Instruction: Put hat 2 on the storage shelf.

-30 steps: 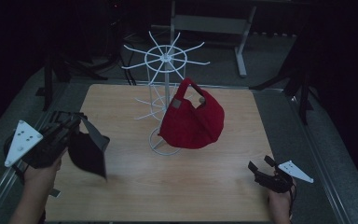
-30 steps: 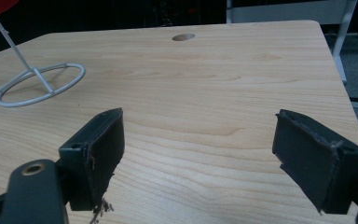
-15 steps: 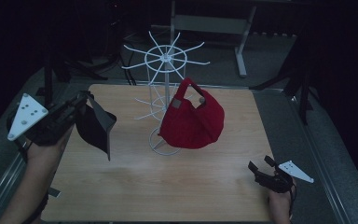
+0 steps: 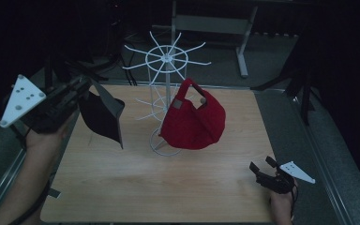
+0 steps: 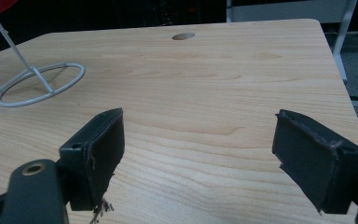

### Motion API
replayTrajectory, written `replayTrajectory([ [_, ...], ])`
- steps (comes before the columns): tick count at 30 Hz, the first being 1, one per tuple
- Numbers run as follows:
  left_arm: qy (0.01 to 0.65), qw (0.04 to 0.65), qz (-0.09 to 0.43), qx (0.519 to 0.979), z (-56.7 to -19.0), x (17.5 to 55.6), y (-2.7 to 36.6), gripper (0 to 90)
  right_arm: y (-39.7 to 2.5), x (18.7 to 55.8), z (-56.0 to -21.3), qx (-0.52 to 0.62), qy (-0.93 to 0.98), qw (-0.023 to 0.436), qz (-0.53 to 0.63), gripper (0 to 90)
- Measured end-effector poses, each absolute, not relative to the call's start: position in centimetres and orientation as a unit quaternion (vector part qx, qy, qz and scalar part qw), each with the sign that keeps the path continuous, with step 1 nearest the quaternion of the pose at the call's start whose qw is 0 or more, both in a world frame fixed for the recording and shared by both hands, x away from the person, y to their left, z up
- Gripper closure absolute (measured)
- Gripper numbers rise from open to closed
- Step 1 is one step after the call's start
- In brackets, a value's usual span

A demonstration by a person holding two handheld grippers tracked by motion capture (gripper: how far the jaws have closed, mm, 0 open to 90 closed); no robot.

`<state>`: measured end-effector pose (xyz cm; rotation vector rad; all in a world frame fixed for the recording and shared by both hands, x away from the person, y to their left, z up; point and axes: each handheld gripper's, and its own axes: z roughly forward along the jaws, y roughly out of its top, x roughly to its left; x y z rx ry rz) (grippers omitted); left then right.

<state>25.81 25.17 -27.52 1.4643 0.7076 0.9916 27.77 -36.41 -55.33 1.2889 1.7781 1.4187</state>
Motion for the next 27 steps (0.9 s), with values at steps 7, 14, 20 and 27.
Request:
replayTrajectory([
  [7,0.289,0.587,0.419,0.629,-26.3,26.9,23.8,85.4,-36.5,27.8,-55.3,0.477,0.655,0.260,0.525,16.6],
  [14,0.281,0.591,0.422,0.628,-24.9,27.5,22.7,85.4,-36.4,27.8,-55.3,0.476,0.656,0.260,0.525,16.6],
  [20,0.270,0.589,0.421,0.634,-23.7,28.2,21.5,85.4,-36.5,27.8,-55.3,0.477,0.656,0.259,0.525,16.6],
  [27,0.265,0.573,0.428,0.647,-22.7,29.7,20.2,85.4,-36.5,27.8,-55.3,0.477,0.654,0.259,0.527,16.6],
])
